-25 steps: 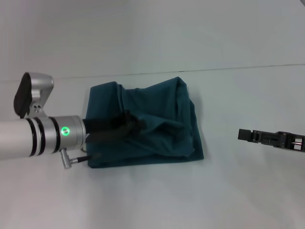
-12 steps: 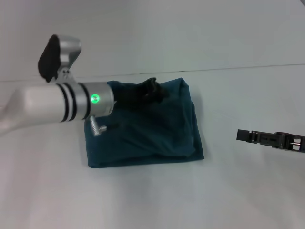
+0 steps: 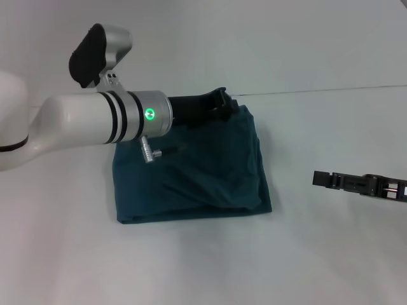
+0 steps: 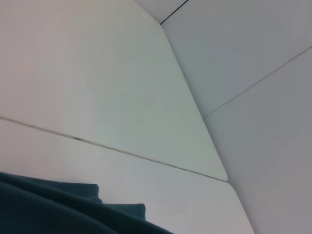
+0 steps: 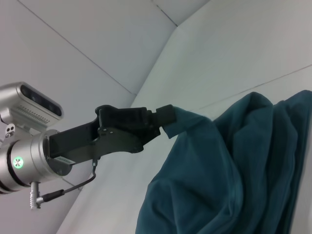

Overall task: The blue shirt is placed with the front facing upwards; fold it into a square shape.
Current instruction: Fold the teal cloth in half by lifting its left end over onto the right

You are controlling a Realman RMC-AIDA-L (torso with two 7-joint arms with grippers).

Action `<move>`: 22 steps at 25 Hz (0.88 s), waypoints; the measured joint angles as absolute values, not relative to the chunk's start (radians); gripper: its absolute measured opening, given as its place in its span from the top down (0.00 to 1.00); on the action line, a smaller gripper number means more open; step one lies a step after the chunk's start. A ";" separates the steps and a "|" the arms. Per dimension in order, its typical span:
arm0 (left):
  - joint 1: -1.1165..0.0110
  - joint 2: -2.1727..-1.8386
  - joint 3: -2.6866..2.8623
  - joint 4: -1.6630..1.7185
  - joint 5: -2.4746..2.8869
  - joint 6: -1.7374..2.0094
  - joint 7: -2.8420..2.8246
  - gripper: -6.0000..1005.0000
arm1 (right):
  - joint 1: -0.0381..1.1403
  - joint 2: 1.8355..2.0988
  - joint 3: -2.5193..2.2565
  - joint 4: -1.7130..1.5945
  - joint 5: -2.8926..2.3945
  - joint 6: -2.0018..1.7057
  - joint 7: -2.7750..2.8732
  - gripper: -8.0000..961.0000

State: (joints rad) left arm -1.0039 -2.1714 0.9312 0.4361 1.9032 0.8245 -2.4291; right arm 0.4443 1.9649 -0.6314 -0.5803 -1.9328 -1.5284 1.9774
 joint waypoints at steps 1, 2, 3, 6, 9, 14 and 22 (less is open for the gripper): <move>-1.006 -2.171 0.931 0.436 1.903 0.824 -2.426 0.97 | 0.444 1.965 -0.631 -0.580 -1.933 -1.528 1.977 0.08; -1.007 -2.171 0.931 0.436 1.902 0.824 -2.425 0.97 | 0.445 1.965 -0.632 -0.580 -1.933 -1.528 1.977 0.08; -1.007 -2.169 0.931 0.436 1.902 0.824 -2.424 0.97 | 0.445 1.965 -0.632 -0.580 -1.933 -1.529 1.977 0.08; -1.008 -2.168 0.929 0.438 1.902 0.822 -2.421 0.97 | 0.445 1.965 -0.632 -0.580 -1.933 -1.528 1.977 0.08; -1.009 -2.170 0.928 0.439 1.896 0.812 -2.419 0.97 | 0.445 1.965 -0.632 -0.580 -1.934 -1.528 1.977 0.08; -1.010 -2.171 0.930 0.437 1.869 0.810 -2.409 0.71 | 0.445 1.966 -0.632 -0.580 -1.936 -1.529 1.977 0.08; -1.010 -2.170 0.931 0.444 1.829 0.823 -2.382 0.54 | 0.445 1.967 -0.632 -0.580 -1.936 -1.528 1.977 0.08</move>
State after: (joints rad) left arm -1.0105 -2.1697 0.9310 0.4441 1.8286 0.8235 -2.3820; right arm 0.4449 1.9665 -0.6320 -0.5798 -1.9360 -1.5277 1.9769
